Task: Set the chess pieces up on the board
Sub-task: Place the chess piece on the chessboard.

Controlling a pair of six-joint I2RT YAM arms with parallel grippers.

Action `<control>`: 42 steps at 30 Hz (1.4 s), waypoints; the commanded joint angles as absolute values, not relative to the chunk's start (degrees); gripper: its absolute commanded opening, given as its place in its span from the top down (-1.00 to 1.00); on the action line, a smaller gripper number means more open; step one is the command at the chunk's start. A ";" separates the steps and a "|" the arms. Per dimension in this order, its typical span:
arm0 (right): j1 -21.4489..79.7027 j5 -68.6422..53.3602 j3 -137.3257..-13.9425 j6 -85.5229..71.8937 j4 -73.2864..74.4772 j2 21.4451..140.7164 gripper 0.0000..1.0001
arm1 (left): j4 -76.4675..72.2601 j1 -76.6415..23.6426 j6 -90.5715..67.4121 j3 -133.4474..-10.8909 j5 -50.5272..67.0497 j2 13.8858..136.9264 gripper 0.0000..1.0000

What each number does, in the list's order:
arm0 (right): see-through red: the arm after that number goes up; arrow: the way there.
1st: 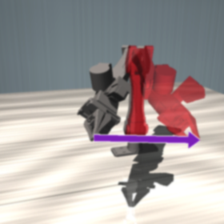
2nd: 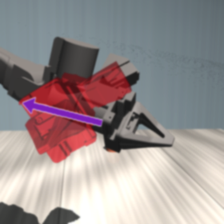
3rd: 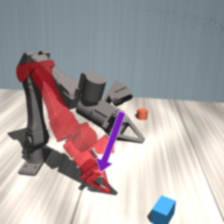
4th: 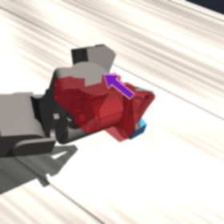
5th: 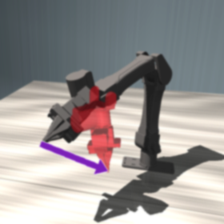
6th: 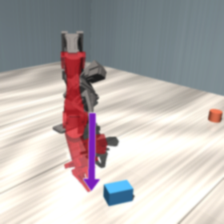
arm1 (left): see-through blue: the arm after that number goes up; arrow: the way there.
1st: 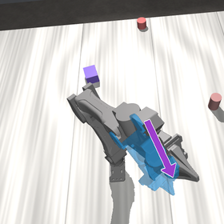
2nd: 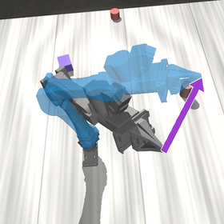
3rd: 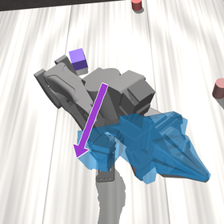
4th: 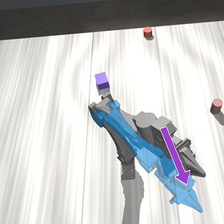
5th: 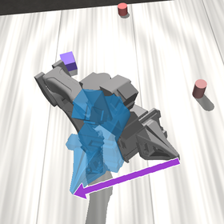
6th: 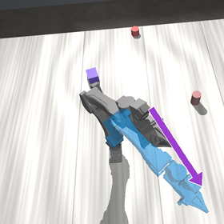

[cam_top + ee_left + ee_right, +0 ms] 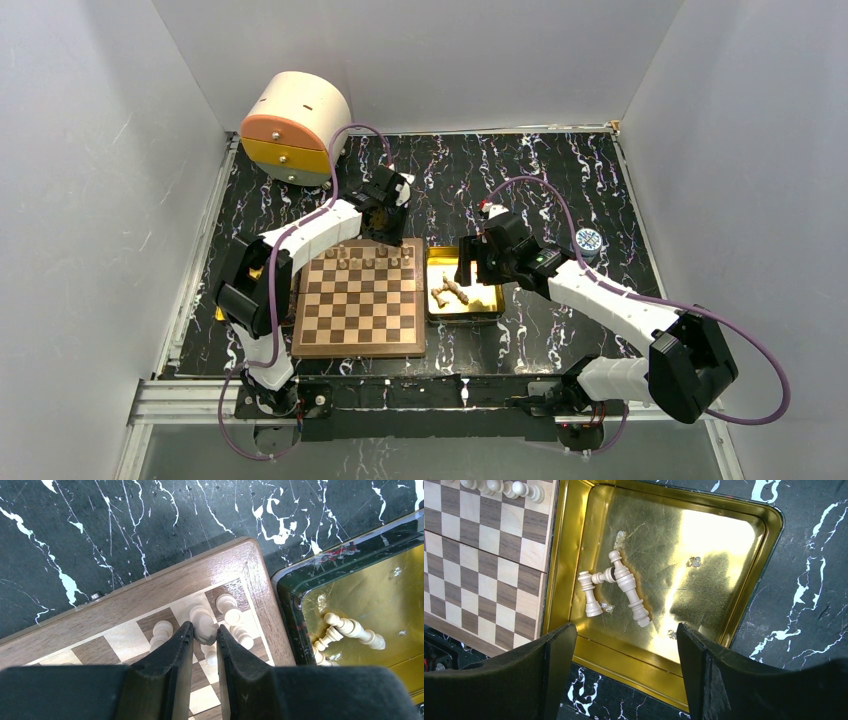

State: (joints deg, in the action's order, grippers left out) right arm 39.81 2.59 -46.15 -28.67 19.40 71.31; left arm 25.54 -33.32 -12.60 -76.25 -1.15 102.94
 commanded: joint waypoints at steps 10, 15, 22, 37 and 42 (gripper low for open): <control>39.65 2.64 -47.90 -28.56 18.18 70.68 -0.66 | 28.17 -32.87 -12.31 -77.09 -0.50 103.08 0.79; 39.72 2.81 -48.07 -28.65 18.23 70.27 -0.66 | 27.99 -32.86 -11.94 -77.29 -0.44 103.43 0.78; 39.70 3.05 -47.77 -28.89 18.27 69.82 -0.66 | 27.74 -32.87 -11.75 -77.08 -1.09 103.45 0.73; 39.67 3.33 -47.71 -28.91 18.25 69.90 -0.68 | 27.51 -32.87 -11.61 -76.74 -1.67 103.32 0.52; 39.70 3.33 -47.64 -28.92 18.27 69.88 -0.67 | 27.52 -32.87 -11.61 -76.87 -1.52 103.28 0.47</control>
State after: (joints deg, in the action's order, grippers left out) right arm 39.81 2.81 -46.15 -28.71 19.49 71.29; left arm 27.07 -33.12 -12.12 -76.25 -1.04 103.85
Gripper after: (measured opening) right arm 0.837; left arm 0.252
